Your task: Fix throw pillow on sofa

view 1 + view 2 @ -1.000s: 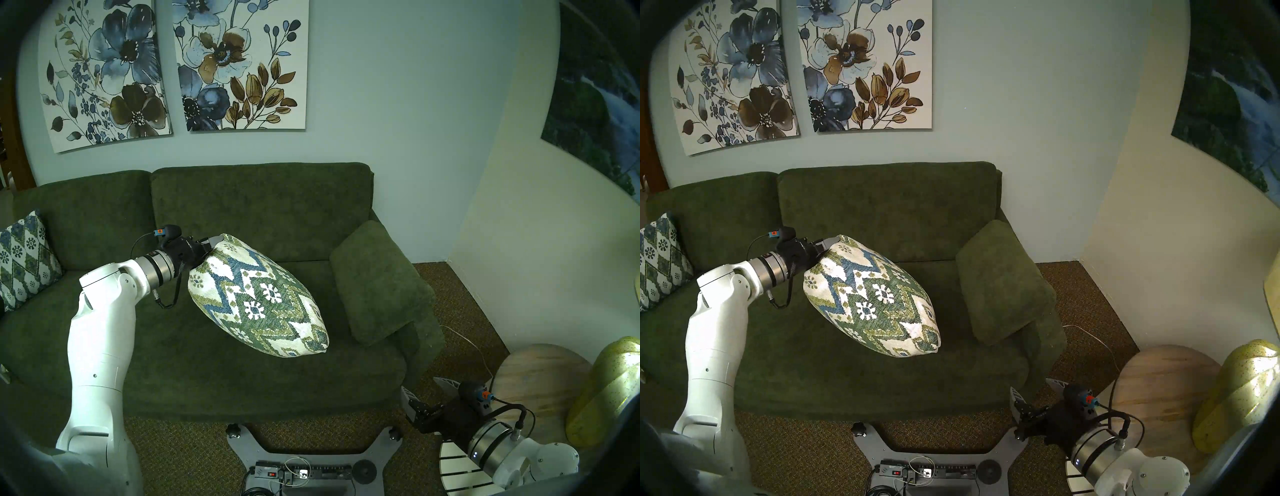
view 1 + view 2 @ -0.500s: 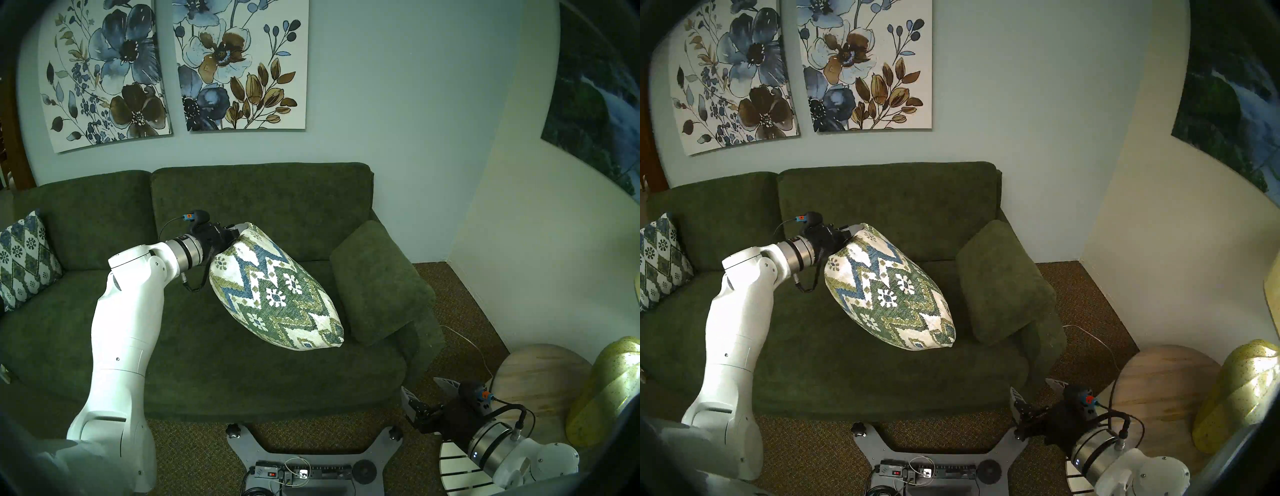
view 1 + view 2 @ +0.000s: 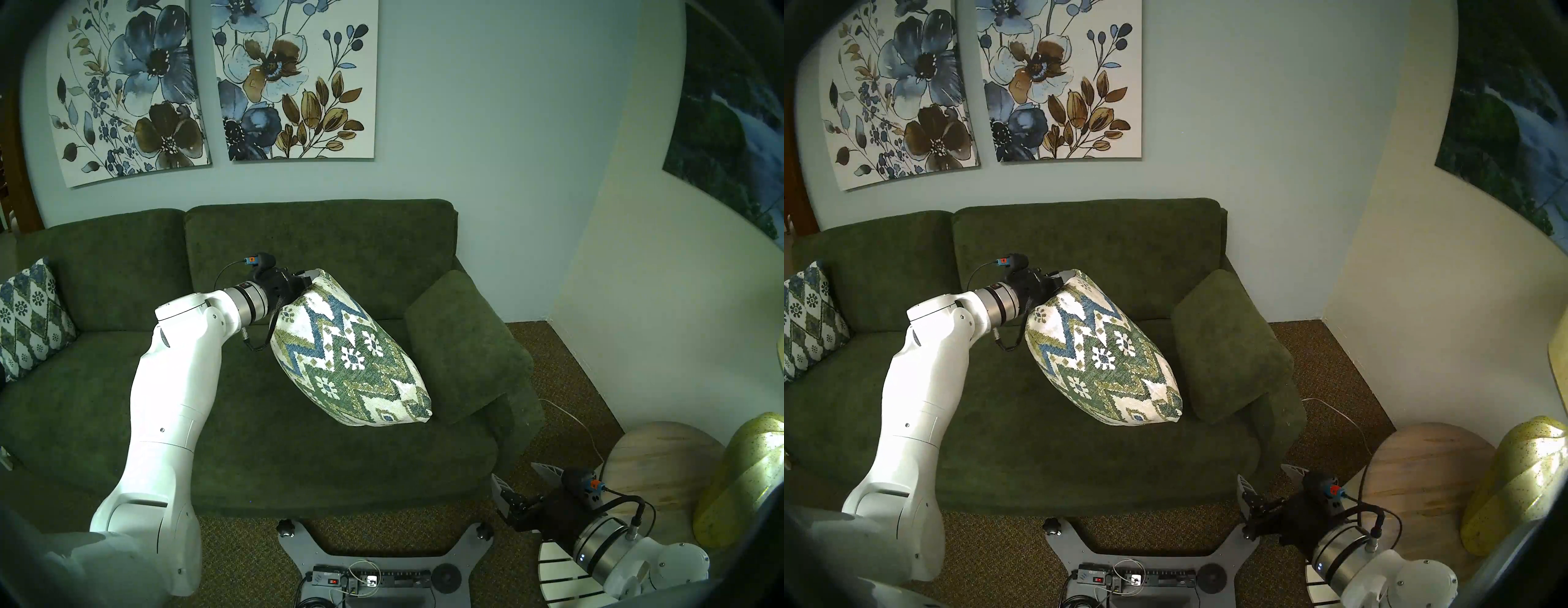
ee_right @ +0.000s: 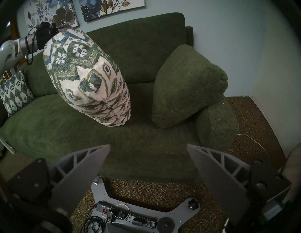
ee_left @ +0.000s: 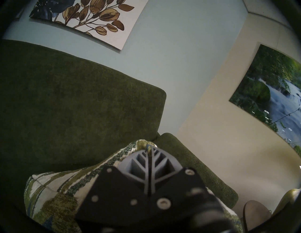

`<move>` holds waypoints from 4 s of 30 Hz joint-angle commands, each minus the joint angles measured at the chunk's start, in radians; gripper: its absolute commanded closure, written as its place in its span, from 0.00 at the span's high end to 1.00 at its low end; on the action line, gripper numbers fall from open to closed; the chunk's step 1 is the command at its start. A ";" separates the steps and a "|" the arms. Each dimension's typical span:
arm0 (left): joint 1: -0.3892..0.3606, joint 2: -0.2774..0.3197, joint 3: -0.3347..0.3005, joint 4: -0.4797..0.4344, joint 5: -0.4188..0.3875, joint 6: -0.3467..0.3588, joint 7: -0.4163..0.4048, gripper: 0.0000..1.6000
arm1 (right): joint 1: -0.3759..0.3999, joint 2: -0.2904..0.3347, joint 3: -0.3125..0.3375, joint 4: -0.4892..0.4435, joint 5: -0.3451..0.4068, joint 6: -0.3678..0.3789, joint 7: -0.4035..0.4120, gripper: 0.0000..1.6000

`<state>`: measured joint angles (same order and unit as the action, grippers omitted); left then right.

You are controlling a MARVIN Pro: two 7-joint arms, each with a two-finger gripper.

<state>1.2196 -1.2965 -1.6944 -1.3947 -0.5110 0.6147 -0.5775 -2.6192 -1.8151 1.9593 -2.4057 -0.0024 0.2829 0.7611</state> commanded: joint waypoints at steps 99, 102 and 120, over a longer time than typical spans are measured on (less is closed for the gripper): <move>0.025 0.031 -0.018 -0.041 -0.019 -0.020 -0.065 0.00 | 0.546 0.371 -0.427 0.079 -0.465 0.406 0.078 1.00; 0.029 0.035 -0.022 -0.045 -0.020 -0.018 -0.068 0.00 | 0.569 0.372 -0.428 0.096 -0.462 0.404 0.083 1.00; 0.038 0.046 -0.027 -0.047 -0.015 -0.022 -0.086 0.00 | 0.705 0.388 -0.411 0.124 -0.418 0.429 0.167 1.00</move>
<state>1.2652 -1.2519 -1.7248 -1.4269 -0.5204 0.5969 -0.6485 -1.9832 -1.4251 1.5351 -2.2721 -0.4511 0.6971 0.8916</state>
